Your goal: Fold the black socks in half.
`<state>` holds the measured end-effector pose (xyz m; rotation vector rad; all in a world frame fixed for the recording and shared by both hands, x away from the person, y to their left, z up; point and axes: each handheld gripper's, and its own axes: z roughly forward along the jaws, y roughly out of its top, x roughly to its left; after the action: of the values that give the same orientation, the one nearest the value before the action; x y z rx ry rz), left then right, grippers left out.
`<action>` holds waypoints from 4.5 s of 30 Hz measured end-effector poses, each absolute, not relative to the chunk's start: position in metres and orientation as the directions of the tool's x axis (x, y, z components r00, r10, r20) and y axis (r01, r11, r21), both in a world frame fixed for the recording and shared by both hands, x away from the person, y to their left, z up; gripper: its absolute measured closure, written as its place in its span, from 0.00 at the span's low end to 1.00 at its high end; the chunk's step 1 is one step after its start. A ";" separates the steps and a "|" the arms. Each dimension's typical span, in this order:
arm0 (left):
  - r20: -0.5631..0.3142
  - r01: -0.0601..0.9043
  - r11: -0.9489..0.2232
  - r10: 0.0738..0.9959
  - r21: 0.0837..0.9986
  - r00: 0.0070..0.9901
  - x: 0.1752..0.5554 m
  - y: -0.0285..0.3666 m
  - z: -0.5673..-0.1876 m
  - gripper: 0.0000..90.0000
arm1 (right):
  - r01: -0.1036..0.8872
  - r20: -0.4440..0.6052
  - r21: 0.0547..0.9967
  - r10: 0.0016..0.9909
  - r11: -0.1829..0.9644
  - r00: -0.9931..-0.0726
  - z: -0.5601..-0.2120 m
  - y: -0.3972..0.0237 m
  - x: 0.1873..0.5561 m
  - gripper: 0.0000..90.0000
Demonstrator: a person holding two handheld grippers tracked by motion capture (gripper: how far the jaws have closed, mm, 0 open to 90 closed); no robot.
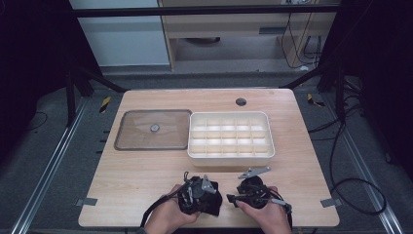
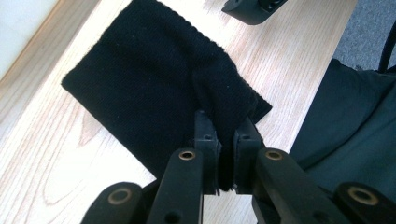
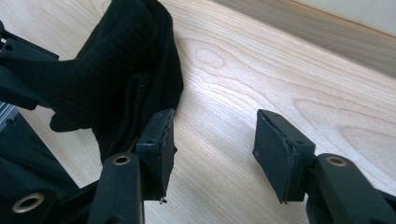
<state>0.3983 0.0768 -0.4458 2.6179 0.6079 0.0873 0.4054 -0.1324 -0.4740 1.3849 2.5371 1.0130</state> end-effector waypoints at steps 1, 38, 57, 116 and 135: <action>-0.040 0.405 -0.801 0.434 0.441 0.900 0.399 0.076 -0.446 0.93 | 0.723 0.235 0.583 0.774 0.372 -0.588 -0.474 -0.133 0.405 0.54; -0.022 0.439 -0.760 0.489 0.479 0.872 0.406 0.054 -0.457 0.93 | 0.742 0.228 0.574 0.803 0.345 -0.550 -0.477 -0.143 0.406 0.48; 0.001 0.417 -0.752 0.486 0.511 0.874 0.397 0.051 -0.451 0.79 | 0.745 0.233 0.584 0.813 0.322 -0.534 -0.474 -0.152 0.404 0.47; -0.056 0.410 -0.700 0.469 0.585 0.881 0.395 0.052 -0.426 0.80 | 0.736 0.225 0.608 0.824 0.297 -0.519 -0.456 -0.161 0.406 0.43; -0.129 0.449 -0.704 0.459 0.550 0.879 0.411 0.027 -0.465 0.95 | 0.736 0.227 0.617 0.832 0.280 -0.507 -0.453 -0.170 0.408 0.44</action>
<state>0.4113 0.0267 -0.4653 2.4554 0.6543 0.0233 0.4075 -0.1698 -0.4534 1.4801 2.3980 1.0353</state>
